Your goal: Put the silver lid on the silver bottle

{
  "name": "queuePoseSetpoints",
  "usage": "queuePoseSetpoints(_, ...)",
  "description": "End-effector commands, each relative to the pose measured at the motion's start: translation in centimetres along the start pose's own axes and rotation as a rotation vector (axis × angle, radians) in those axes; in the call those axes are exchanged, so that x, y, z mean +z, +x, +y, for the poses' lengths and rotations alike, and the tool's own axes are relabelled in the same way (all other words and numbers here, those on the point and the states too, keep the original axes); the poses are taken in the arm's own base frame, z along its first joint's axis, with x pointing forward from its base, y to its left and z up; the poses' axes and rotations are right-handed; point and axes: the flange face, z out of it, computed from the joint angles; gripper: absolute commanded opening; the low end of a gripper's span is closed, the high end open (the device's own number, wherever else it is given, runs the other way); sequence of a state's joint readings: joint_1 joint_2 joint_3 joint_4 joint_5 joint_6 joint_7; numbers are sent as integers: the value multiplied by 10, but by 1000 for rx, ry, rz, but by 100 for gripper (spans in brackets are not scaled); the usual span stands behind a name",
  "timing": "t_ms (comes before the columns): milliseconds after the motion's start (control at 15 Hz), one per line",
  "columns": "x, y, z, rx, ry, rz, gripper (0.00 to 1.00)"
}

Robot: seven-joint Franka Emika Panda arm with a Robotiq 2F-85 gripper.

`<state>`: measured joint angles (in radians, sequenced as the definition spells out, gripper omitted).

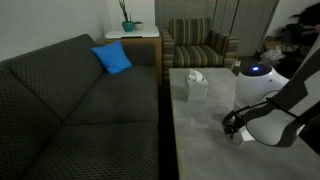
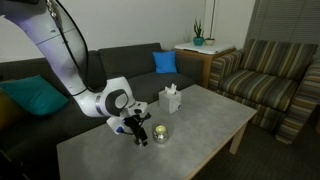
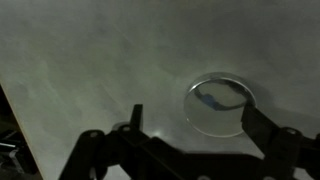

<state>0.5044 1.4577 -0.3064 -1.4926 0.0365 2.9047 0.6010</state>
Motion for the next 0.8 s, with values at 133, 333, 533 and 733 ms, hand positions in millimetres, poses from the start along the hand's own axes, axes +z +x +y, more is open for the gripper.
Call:
queuePoseSetpoints(133, -7, -32, 12, 31, -80, 51, 100)
queuePoseSetpoints(333, -14, -39, 26, 30, -68, 89, 100)
queuePoseSetpoints(533, -23, -44, 46, -26, -3, 135, 100)
queuePoseSetpoints(733, -35, -44, 66, -116, 75, 187, 100)
